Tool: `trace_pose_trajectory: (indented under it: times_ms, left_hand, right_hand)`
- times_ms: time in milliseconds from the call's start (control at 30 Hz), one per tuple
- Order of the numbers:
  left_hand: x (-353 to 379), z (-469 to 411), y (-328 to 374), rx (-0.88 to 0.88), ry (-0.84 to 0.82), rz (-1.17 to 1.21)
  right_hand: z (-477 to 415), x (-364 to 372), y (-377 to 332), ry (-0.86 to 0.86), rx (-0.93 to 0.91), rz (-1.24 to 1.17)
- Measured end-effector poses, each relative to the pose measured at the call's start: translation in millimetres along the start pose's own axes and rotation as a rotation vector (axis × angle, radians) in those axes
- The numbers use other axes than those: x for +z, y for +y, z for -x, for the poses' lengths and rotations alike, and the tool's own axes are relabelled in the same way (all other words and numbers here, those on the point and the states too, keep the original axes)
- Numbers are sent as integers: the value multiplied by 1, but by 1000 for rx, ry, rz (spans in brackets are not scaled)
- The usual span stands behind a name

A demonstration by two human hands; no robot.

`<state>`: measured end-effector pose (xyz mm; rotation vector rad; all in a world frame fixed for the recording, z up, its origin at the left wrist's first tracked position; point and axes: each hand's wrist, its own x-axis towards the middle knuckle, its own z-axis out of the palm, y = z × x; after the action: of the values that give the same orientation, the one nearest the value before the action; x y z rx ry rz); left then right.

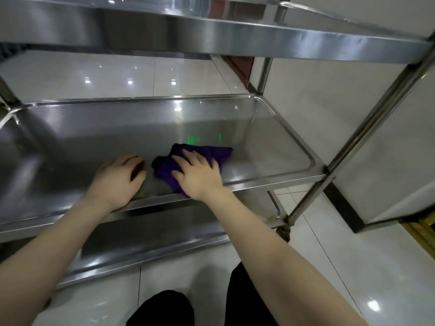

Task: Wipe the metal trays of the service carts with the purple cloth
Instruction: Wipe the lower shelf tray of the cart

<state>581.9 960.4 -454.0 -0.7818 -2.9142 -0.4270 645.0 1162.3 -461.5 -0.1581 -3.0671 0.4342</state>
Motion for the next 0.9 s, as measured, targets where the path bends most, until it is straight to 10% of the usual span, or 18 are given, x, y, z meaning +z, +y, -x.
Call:
trace_pose_trajectory:
  times_ms: [400,733,900]
  left_hand:
    - [-11,39,-15,13,80,33]
    - [-17,44,-14,-16,150,59]
    - [-13,47,-23,-32,163,94]
  right_hand:
    - [70,-71,216,124,470,43]
    - [33,12,-35,64,-108,5]
    - [44,0,20,163,-33,49]
